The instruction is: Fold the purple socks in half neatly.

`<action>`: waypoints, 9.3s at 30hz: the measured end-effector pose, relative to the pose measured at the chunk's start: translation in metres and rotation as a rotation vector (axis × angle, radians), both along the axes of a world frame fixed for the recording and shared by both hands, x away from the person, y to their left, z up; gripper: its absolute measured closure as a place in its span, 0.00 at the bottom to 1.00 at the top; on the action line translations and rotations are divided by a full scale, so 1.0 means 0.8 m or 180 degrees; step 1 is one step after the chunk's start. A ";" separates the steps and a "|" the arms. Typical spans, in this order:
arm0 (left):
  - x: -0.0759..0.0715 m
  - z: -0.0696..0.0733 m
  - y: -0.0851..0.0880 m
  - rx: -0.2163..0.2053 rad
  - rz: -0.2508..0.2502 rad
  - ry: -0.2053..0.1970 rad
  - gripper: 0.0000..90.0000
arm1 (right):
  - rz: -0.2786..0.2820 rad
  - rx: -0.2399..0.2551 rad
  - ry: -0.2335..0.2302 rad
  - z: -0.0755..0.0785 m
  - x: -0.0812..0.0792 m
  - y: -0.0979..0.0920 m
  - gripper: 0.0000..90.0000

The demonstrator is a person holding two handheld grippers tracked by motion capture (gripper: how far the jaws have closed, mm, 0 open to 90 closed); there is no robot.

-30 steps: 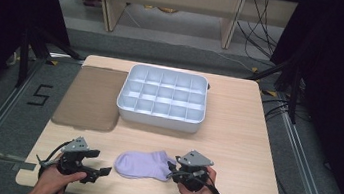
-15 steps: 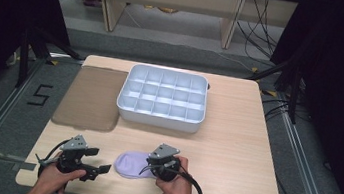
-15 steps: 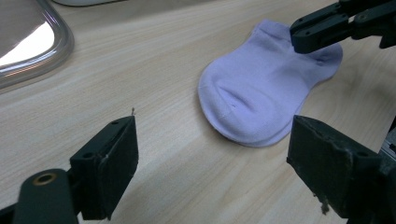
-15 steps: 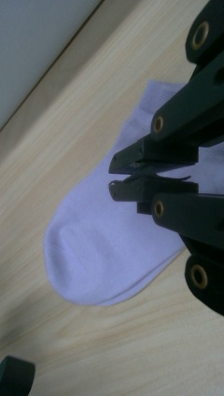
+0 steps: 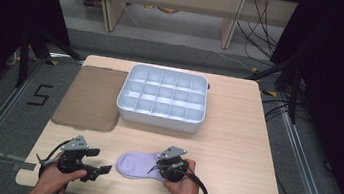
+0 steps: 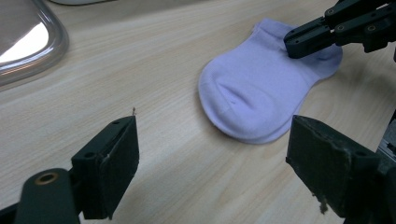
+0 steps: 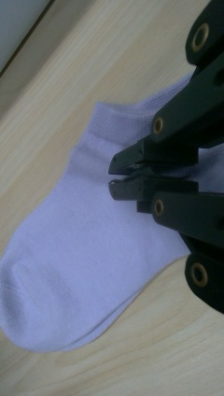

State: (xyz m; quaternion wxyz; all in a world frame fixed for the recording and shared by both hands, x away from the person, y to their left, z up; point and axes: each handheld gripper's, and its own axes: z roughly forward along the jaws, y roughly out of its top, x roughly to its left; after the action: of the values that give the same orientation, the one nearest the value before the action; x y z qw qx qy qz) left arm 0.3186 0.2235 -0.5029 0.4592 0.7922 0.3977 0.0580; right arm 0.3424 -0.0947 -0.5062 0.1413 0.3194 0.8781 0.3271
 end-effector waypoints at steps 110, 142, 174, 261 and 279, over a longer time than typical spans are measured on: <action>0.038 0.033 -0.113 0.0108 -0.0649 -0.0267 0.93 | 0.0152 0.0158 0.0168 0.006 -0.001 -0.014 0.94; 0.043 0.023 -0.174 0.0195 -0.0764 -0.0164 0.87 | -0.0085 0.0181 0.0345 0.013 0.002 -0.057 0.95; 0.012 -0.011 -0.153 0.0325 -0.1030 -0.0004 0.93 | 0.0122 0.0396 0.0118 0.037 -0.013 -0.020 0.96; 0.035 -0.018 -0.122 0.0173 -0.0490 0.0072 0.93 | 0.0261 0.0341 0.0154 0.031 -0.034 -0.009 0.92; 0.028 0.005 -0.117 0.0243 -0.0575 -0.0180 0.94 | 0.0387 0.0221 -0.0009 0.027 -0.034 0.021 0.98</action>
State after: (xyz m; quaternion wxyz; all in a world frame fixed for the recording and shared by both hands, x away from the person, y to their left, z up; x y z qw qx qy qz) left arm 0.3409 0.1301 -0.4990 0.4431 0.8398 0.3090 0.0537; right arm 0.3153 -0.0778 -0.4843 0.1111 0.2698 0.8838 0.3657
